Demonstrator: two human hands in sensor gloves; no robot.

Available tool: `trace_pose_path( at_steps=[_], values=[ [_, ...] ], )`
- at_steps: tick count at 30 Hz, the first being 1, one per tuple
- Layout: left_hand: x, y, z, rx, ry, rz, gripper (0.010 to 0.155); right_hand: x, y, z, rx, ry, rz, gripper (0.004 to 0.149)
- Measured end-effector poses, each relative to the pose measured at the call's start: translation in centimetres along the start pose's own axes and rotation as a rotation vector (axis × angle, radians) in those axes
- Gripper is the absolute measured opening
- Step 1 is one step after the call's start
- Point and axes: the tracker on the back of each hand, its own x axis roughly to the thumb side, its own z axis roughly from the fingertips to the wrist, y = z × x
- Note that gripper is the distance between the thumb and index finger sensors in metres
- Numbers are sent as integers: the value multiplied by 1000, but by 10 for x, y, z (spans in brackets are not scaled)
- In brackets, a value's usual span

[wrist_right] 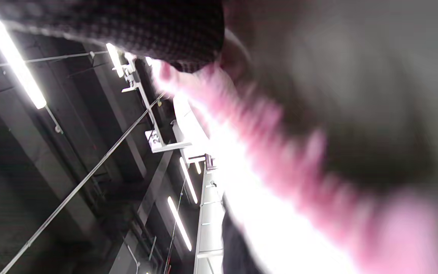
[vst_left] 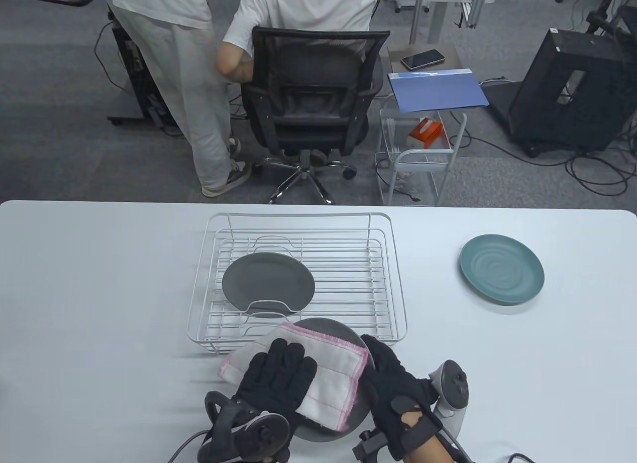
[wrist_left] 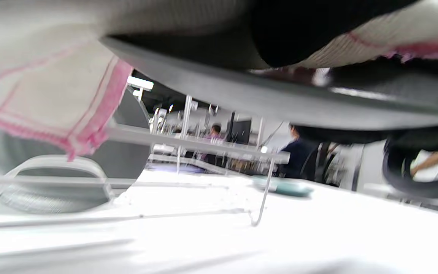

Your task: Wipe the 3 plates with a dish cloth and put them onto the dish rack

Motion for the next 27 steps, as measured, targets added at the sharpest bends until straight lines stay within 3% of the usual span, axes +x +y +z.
trace_pose_path(
  at_steps=[2,9,13,17,23,27],
  values=[
    [-1,-4,-2,-97,25,-2,63,-1,6,1,-15,-30,29,59],
    [-10,1,1,-117,22,106,63,-1,2,6,-111,-109,-80,57],
    [-2,-3,1,-193,25,136,62,3,-4,9,-181,-158,-135,56],
    [8,-11,-2,-246,-57,166,62,1,-7,9,-218,-194,-199,56],
    [18,-19,-2,-261,-210,252,62,0,-1,7,-131,-215,-280,58],
    [27,-12,0,-186,-289,261,60,0,11,4,29,-229,-306,58]
  ],
)
